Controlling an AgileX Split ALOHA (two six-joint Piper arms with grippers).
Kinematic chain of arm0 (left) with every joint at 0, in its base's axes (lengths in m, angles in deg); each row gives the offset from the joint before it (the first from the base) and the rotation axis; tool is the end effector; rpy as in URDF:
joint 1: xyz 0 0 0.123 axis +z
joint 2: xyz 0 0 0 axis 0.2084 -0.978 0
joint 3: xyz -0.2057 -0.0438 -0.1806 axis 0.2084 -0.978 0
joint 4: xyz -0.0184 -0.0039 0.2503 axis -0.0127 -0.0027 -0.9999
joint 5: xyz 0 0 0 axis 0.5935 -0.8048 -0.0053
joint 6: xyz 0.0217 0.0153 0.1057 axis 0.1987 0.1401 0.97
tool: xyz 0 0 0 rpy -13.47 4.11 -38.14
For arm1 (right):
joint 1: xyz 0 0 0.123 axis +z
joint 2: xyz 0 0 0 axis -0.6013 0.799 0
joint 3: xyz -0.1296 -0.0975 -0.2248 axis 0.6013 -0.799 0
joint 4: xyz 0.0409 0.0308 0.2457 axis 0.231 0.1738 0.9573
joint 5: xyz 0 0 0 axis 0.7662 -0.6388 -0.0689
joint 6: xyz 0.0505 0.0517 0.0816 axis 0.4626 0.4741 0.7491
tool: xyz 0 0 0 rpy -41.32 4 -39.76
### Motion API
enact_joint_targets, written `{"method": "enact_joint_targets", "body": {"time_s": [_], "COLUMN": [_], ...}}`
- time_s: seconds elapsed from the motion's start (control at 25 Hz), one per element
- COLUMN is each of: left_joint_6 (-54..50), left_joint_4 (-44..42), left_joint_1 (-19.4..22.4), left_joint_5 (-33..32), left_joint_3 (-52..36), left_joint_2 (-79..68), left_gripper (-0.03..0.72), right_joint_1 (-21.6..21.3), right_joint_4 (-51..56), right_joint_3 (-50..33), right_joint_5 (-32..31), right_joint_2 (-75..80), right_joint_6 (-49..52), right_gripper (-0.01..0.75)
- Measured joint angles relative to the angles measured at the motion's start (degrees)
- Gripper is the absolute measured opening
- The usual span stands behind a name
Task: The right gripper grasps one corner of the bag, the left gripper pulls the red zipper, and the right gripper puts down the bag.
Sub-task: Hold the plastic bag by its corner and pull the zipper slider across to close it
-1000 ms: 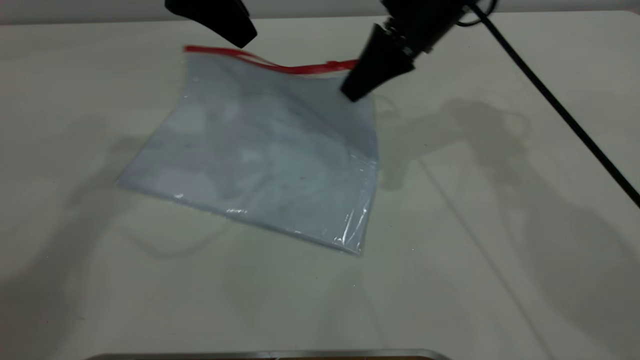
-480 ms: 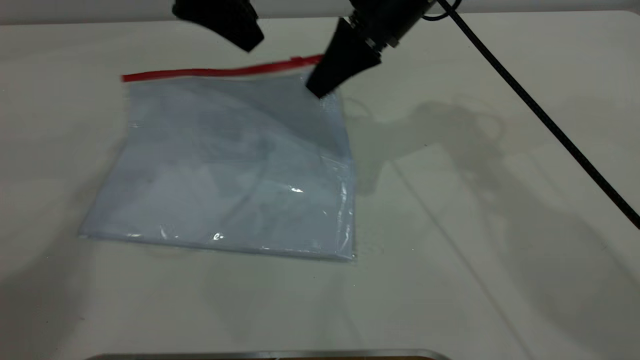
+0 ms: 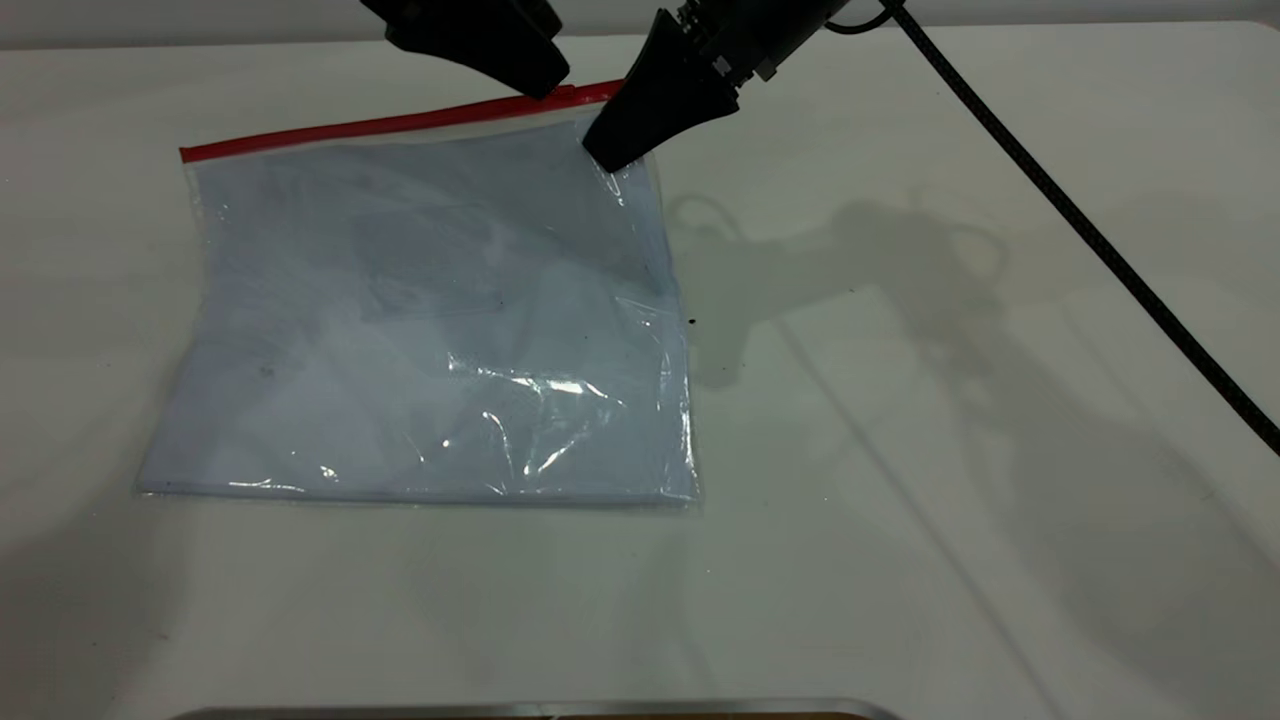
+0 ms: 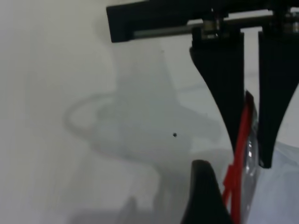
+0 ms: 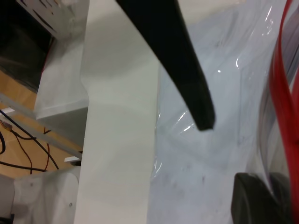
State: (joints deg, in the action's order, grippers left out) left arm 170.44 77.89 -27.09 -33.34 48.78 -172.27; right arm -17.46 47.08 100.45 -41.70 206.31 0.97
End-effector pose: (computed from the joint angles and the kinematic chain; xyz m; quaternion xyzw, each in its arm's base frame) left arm 0.4068 -0.1755 0.1268 0.5766 0.7344 -0.2206 0.2821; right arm 0.4207 0.2418 0.0719 -0.5583 0.6952 0.4076 0.1971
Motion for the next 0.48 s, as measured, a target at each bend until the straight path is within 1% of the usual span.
{"method": "enact_joint_targets", "body": {"time_s": [0.2, 0.48], "left_joint_6": [1.4, 2.5], "left_joint_4": [2.6, 4.5], "left_joint_1": [0.0, 0.0], "left_joint_5": [1.1, 1.1], "left_joint_3": [0.0, 0.0], "left_joint_2": [-2.1, -2.6], "left_gripper": [0.496, 0.369], "right_joint_1": [0.0, 0.0], "right_joint_4": [0.0, 0.0], "right_joint_3": [0.0, 0.0], "right_joint_5": [0.0, 0.0], "right_joint_2": [0.0, 0.0], "right_joint_6": [-0.2, -0.2], "right_gripper": [0.032, 0.032]}}
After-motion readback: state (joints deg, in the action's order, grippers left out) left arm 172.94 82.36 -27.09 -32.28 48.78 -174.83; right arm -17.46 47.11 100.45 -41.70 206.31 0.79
